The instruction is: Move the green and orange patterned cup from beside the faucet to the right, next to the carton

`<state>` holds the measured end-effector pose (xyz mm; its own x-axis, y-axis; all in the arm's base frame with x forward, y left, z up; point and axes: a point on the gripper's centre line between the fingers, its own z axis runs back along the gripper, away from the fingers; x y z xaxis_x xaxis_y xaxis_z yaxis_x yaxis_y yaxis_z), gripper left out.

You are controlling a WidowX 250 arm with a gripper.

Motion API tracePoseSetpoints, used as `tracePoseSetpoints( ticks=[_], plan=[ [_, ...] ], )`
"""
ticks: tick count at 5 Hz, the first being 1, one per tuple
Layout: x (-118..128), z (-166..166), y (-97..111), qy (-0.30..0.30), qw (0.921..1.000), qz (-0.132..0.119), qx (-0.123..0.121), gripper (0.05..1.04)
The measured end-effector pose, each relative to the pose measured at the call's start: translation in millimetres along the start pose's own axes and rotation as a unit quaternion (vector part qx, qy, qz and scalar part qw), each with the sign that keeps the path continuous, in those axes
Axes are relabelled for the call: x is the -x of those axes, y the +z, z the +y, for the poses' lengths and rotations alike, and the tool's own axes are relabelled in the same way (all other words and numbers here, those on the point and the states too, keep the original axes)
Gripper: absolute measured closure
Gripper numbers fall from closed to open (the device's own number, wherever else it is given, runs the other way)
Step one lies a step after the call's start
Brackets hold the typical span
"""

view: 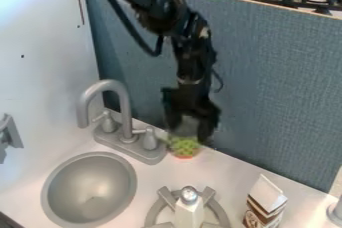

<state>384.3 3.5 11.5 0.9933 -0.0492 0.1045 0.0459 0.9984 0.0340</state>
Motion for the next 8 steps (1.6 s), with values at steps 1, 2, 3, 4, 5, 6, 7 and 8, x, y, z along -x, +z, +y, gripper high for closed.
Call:
tracePoseSetpoints(
  ticks=[1,2,3,4,5,6,7,8],
  plan=[
    [-17.6,9.6,-0.5,-0.017,0.9996,0.005,-0.020,0.083],
    [-16.2,40.0,1.8,-0.005,0.9982,0.041,-0.045,0.083],
    [-11.2,58.9,-8.8,0.015,0.9962,0.073,-0.045,0.083],
    [-9.9,72.2,-14.1,0.023,0.9961,0.070,-0.049,0.083],
    [-16.0,76.0,-36.2,-0.011,0.9982,0.035,-0.047,0.083],
    [-27.2,74.7,-44.0,-0.044,0.9979,-0.012,-0.047,0.082],
    [-35.8,70.3,-56.7,-0.066,0.9961,-0.046,-0.037,0.083],
    [-41.6,66.3,-65.3,-0.067,0.9955,-0.063,-0.020,0.083]
  ],
)
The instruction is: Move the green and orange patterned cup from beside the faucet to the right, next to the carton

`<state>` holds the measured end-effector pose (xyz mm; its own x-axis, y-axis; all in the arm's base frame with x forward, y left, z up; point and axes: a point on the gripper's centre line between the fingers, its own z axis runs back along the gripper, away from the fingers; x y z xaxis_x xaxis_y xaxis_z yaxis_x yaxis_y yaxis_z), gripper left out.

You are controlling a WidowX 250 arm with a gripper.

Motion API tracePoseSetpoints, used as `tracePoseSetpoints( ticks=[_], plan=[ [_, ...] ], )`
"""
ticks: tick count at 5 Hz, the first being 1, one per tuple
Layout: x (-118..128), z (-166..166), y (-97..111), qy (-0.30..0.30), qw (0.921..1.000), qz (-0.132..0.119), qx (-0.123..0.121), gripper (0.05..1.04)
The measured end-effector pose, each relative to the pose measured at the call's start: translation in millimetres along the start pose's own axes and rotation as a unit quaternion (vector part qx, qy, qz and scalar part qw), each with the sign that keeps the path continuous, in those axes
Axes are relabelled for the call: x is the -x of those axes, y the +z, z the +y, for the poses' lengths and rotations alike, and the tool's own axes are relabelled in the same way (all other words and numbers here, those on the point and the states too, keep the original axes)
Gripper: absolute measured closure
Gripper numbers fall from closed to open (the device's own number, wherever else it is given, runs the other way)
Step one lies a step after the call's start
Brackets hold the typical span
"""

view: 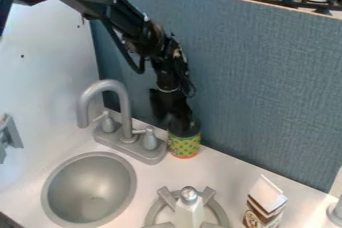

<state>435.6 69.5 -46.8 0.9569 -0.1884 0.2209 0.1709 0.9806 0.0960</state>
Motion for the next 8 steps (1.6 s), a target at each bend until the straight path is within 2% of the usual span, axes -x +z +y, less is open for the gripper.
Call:
tracePoseSetpoints(
  ticks=[2,3,4,5,6,7,8],
  plan=[
    [-2.0,6.5,-11.4,0.045,0.9953,-0.083,0.023,0.083],
    [-0.2,7.5,-11.1,0.053,0.9944,-0.083,0.038,0.082],
    [4.0,3.4,-11.7,0.074,0.9898,-0.092,0.080,0.083],
    [2.2,-16.9,-13.9,0.090,0.9802,-0.089,0.152,0.083],
    [4.7,-43.5,-12.0,0.089,0.9726,-0.066,0.204,0.083],
    [5.9,-93.0,-6.9,0.050,0.9649,-0.037,0.255,0.083],
    [13.6,-121.5,-5.3,0.035,0.9586,-0.014,0.282,0.083]
  ],
)
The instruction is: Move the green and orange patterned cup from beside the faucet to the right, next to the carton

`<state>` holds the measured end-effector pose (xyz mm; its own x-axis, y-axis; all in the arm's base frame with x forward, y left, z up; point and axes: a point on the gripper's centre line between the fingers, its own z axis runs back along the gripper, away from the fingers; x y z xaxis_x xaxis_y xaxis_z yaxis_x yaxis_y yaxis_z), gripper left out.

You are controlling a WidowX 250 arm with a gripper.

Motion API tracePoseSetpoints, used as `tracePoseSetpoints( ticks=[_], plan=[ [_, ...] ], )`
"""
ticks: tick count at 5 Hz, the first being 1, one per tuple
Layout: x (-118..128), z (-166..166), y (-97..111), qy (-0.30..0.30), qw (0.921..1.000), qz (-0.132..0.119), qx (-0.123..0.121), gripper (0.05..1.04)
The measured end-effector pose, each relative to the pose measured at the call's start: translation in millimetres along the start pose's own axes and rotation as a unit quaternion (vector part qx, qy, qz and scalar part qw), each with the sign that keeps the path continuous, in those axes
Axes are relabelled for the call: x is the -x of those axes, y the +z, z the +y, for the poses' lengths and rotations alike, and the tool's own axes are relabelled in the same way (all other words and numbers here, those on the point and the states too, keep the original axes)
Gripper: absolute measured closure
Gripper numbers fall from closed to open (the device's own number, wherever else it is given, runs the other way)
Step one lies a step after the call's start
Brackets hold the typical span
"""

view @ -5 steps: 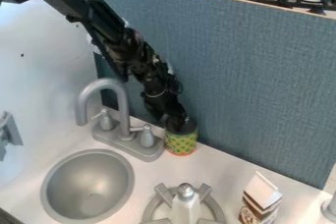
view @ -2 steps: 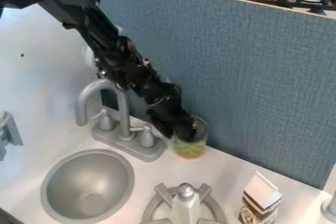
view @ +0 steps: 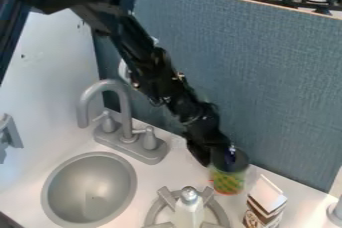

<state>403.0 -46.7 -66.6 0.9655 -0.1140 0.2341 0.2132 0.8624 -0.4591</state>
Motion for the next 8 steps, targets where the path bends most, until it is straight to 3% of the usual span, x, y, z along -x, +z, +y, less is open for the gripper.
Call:
tracePoseSetpoints(
  ticks=[1,2,3,4,5,6,7,8],
  plan=[
    [-1.8,-10.0,-4.9,0.002,1.0000,-0.004,0.007,0.083],
    [1.4,-14.4,-7.2,0.005,1.0000,0.001,-0.009,0.083],
    [-24.2,-9.0,28.3,-0.002,0.9956,-0.050,-0.079,0.083],
    [-30.6,-7.5,60.9,-0.004,0.9863,-0.092,-0.137,0.083],
    [-20.4,-7.7,90.8,0.006,0.9787,-0.080,-0.189,0.083],
    [19.0,-10.9,107.8,0.021,0.9589,0.057,-0.277,0.083],
    [55.1,-27.3,114.0,0.001,0.9396,0.129,-0.317,0.083],
    [92.8,-39.1,121.1,-0.013,0.9444,0.125,-0.304,0.083]
  ],
)
